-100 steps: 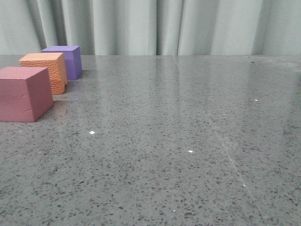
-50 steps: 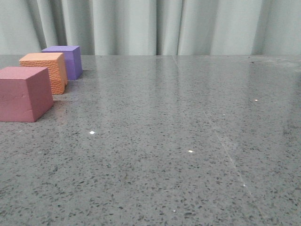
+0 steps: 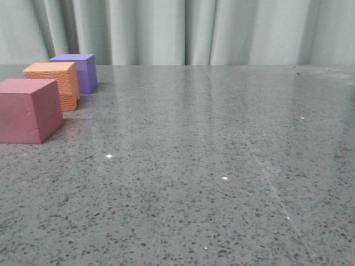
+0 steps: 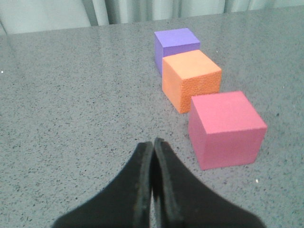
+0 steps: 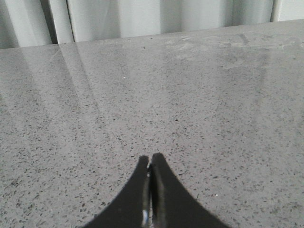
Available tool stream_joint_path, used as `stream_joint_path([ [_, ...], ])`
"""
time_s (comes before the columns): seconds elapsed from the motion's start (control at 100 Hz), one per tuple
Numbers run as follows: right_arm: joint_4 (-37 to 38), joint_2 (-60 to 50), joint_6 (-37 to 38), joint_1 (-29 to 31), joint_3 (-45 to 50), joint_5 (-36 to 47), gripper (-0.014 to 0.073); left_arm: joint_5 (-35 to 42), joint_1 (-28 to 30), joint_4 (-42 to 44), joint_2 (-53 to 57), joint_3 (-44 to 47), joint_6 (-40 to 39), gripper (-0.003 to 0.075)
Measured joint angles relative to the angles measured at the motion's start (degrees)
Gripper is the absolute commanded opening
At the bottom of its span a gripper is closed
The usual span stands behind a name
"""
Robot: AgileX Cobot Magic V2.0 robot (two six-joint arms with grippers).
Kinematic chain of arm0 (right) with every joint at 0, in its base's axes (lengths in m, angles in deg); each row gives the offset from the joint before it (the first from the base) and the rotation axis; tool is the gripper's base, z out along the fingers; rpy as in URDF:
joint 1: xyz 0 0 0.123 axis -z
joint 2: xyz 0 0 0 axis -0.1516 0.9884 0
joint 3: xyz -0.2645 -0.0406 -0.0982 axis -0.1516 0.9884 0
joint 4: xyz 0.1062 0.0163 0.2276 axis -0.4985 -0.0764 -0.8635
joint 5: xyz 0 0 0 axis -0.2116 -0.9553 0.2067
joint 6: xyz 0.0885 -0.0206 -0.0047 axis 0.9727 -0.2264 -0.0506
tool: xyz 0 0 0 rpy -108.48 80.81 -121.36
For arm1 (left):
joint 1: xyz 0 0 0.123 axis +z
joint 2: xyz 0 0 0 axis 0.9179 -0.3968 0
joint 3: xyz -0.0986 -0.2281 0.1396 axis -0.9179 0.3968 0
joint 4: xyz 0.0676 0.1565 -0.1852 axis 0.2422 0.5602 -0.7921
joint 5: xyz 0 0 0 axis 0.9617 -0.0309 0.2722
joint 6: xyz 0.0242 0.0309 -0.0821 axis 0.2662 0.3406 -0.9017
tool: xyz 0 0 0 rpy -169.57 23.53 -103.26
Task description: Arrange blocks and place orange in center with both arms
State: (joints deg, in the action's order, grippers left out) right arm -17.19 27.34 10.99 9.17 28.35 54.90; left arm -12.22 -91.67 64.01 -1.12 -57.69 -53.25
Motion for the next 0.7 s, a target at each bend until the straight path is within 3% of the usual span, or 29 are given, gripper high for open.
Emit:
stream_joint_path([
  [0.15,0.00,0.00,0.00,0.00,0.00,0.00,-0.0068,2.76,5.17,-8.29,3.34,2.92,8.34,-0.0019],
  [0.38,0.00,0.00,0.00,0.00,0.00,0.00,-0.0068,15.94,16.13,-21.13,9.42,12.14,20.44,-0.0019],
  [0.53,0.00,0.00,0.00,0.00,0.00,0.00,-0.0068,23.25,21.70,-24.12,12.52,19.12,22.55,-0.0019],
  [0.7,0.00,0.00,0.00,0.00,0.00,0.00,-0.0068,26.69,22.87,-24.12,16.94,21.56,23.09,-0.0019],
])
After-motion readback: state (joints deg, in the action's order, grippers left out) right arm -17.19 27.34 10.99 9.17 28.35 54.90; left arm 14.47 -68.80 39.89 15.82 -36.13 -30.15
